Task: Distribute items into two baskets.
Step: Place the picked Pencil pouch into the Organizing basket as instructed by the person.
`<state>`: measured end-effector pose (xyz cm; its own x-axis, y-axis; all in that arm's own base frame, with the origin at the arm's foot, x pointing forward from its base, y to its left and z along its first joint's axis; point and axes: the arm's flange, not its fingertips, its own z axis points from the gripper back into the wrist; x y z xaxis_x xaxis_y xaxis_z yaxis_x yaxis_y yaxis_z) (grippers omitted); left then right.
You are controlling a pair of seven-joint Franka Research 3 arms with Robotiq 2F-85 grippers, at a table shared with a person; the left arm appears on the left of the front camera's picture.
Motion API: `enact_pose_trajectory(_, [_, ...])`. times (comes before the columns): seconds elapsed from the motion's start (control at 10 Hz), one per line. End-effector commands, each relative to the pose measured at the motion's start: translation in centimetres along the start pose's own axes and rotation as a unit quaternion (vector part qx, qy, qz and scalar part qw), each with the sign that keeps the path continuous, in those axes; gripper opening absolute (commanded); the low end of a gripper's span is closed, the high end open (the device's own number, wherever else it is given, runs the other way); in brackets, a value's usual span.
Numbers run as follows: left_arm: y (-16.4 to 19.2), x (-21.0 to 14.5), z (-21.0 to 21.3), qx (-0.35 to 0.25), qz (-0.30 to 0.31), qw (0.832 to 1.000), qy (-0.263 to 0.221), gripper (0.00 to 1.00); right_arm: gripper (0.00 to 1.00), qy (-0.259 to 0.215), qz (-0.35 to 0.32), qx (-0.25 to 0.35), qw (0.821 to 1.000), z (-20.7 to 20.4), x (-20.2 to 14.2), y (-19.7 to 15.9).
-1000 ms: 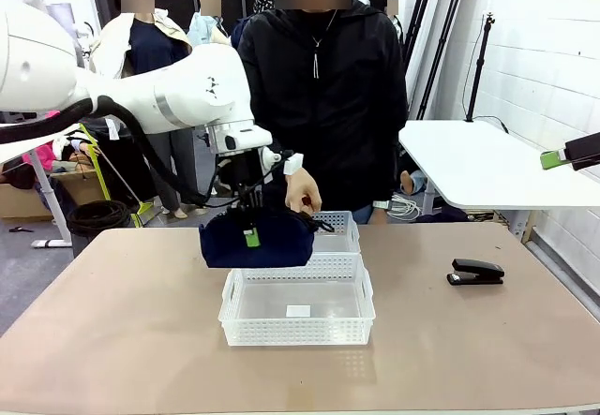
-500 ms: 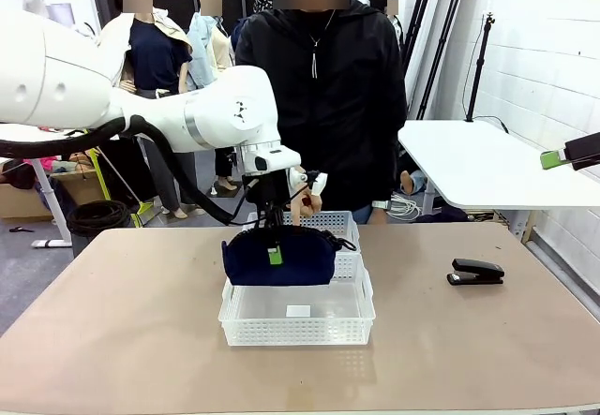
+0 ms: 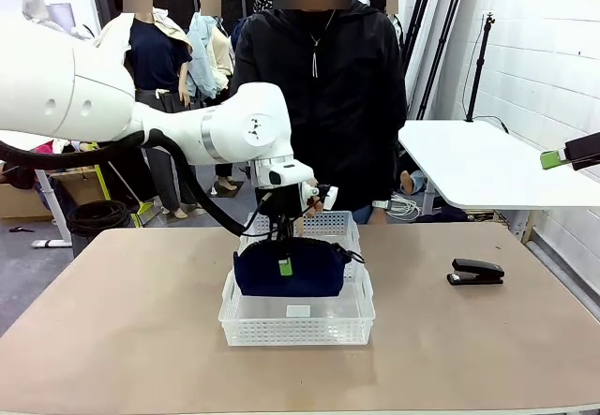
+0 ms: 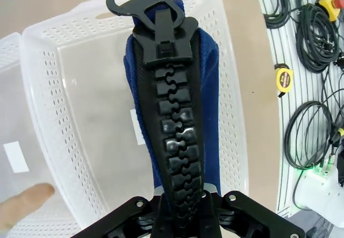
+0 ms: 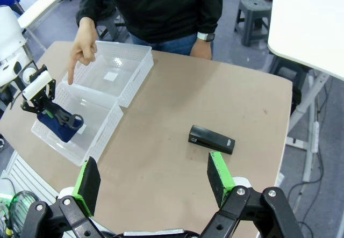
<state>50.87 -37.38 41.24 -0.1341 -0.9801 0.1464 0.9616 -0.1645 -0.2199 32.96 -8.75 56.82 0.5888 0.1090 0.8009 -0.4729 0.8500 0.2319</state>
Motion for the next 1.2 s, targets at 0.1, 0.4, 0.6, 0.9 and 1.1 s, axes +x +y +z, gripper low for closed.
enact_pose_trajectory(0.1, [0.7, 0.5, -1.4, 0.016, 0.011, 1.000, 0.006, 0.00, 1.00, 0.000, -0.001, 0.005, 1.000, -0.2, 0.0, 0.0])
enact_pose_trajectory(0.4, [0.4, -0.3, -3.3, 0.016, 0.004, 1.000, 0.003, 0.00, 1.00, 0.000, -0.001, 0.005, 1.000, -0.2, 0.0, 0.0])
enact_pose_trajectory(0.6, [0.2, -0.7, -4.7, 0.004, -0.001, 1.000, 0.005, 0.00, 1.00, 0.000, -0.001, 0.005, 1.000, -0.2, 0.0, 0.0])
enact_pose_trajectory(0.9, [-0.4, -1.0, -5.7, 0.008, -0.007, 1.000, 0.009, 0.00, 1.00, 0.000, -0.001, 0.005, 1.000, -0.2, 0.0, 0.0])
enact_pose_trajectory(1.1, [-0.5, -1.0, -6.0, 0.012, -0.009, 1.000, 0.013, 0.00, 1.00, 0.000, -0.001, 0.005, 1.000, -0.2, 0.0, 0.0])
